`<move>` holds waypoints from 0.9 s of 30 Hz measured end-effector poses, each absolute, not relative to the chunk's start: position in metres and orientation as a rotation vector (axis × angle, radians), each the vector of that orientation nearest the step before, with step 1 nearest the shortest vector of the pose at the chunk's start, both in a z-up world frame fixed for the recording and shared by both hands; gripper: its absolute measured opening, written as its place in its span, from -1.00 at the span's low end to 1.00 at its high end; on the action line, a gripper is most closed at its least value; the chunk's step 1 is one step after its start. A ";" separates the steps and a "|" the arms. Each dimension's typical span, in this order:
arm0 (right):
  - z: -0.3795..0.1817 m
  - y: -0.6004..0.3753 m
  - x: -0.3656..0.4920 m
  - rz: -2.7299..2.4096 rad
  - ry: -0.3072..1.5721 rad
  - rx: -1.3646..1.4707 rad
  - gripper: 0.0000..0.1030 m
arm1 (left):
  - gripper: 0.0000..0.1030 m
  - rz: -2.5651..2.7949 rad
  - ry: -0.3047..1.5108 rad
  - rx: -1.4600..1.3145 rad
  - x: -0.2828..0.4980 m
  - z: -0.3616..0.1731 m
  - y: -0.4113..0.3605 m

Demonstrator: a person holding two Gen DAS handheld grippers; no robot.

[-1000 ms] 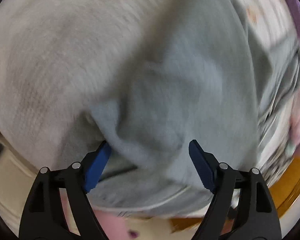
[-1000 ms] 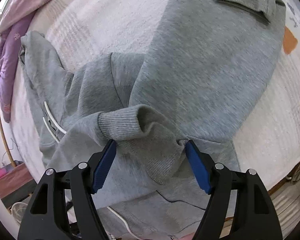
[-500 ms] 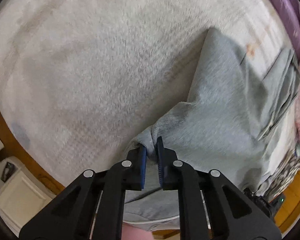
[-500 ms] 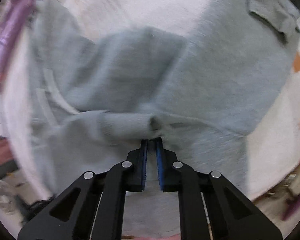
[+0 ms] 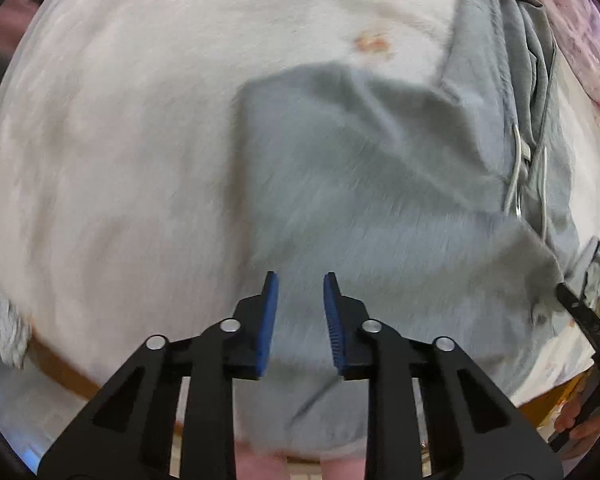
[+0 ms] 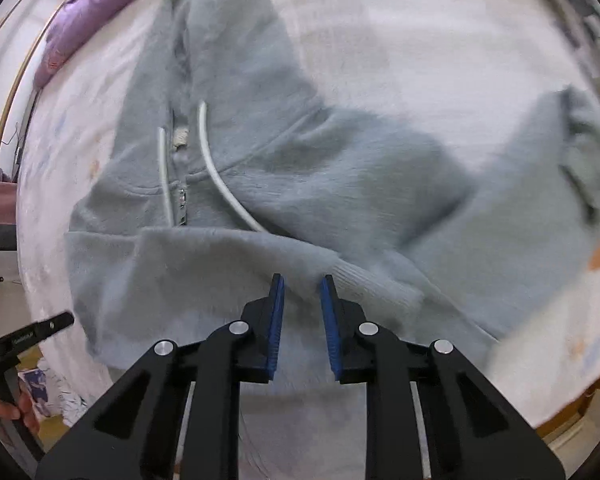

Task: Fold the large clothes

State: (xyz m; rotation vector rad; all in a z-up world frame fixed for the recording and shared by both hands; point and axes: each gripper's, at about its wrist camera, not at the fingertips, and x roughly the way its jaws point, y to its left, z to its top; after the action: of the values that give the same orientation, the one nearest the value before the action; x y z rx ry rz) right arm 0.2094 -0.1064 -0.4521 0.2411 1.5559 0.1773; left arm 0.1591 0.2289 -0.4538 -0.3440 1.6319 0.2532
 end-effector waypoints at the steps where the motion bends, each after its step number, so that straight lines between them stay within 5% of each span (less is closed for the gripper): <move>1: -0.465 -0.107 0.216 0.151 1.576 0.240 -0.77 | -0.56 0.251 1.640 -0.322 0.172 -0.468 0.228; 4: -0.502 -0.124 0.234 0.073 1.605 0.342 -0.99 | -0.59 0.279 1.696 -0.268 0.197 -0.509 0.230; 7: -0.496 -0.138 0.234 0.060 1.646 0.466 -0.96 | -0.60 0.289 1.710 -0.334 0.202 -0.504 0.245; 13: -0.482 -0.139 0.199 0.064 1.813 0.269 -0.81 | -0.59 0.228 1.807 -0.291 0.150 -0.485 0.243; 19: -0.497 -0.152 0.180 0.061 1.754 0.290 -0.86 | -0.69 0.238 1.796 -0.281 0.122 -0.503 0.250; 22: -0.480 -0.160 0.189 0.054 1.766 0.322 -0.81 | -0.54 0.222 1.780 -0.303 0.110 -0.479 0.256; 23: -0.473 -0.160 0.190 0.062 1.760 0.324 -0.79 | -0.29 0.222 1.778 -0.306 0.113 -0.469 0.267; 24: -0.462 -0.160 0.192 0.079 1.747 0.326 -0.59 | -0.10 0.227 1.764 -0.298 0.114 -0.458 0.270; 25: -0.454 -0.162 0.195 0.091 1.734 0.329 -0.17 | 0.24 0.231 1.750 -0.290 0.119 -0.440 0.295; 27: -0.427 -0.162 0.197 0.083 1.690 0.322 0.39 | 0.37 0.236 1.701 -0.278 0.123 -0.416 0.303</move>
State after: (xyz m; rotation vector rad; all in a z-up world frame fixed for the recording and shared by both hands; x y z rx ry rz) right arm 0.1966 -0.1617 -0.4272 0.3221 1.6900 0.0834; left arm 0.1227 0.3026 -0.4156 -0.2781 1.7011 0.2362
